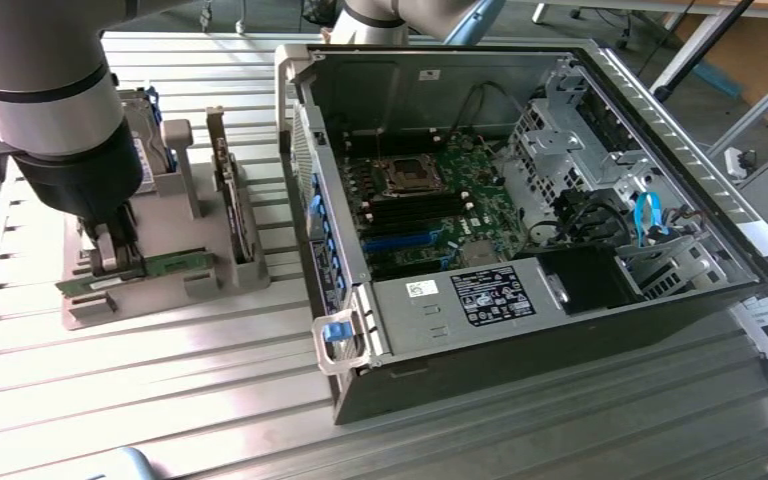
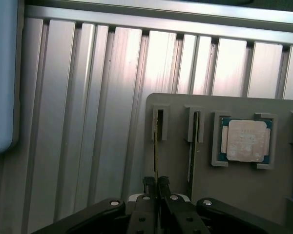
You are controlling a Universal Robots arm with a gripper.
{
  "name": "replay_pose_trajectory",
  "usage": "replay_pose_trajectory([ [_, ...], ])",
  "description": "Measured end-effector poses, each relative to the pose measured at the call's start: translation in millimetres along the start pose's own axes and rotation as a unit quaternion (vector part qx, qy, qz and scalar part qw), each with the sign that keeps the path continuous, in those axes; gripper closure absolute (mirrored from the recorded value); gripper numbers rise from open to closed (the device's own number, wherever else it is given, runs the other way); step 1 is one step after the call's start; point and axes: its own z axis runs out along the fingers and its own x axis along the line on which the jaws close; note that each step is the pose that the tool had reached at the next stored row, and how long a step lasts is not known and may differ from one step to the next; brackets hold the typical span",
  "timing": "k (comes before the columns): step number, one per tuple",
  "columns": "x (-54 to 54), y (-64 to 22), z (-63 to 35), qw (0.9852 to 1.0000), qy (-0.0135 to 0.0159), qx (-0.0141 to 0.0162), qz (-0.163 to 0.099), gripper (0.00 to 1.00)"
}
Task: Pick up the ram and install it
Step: 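Pick up the ram and move it above insertion slot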
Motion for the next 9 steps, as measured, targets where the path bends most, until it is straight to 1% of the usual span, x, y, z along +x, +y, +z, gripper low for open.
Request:
replay_pose_trajectory([
  [9,-8.4,-1.1,-5.3,1.0000,0.0004,-0.0001,0.000,0.87],
])
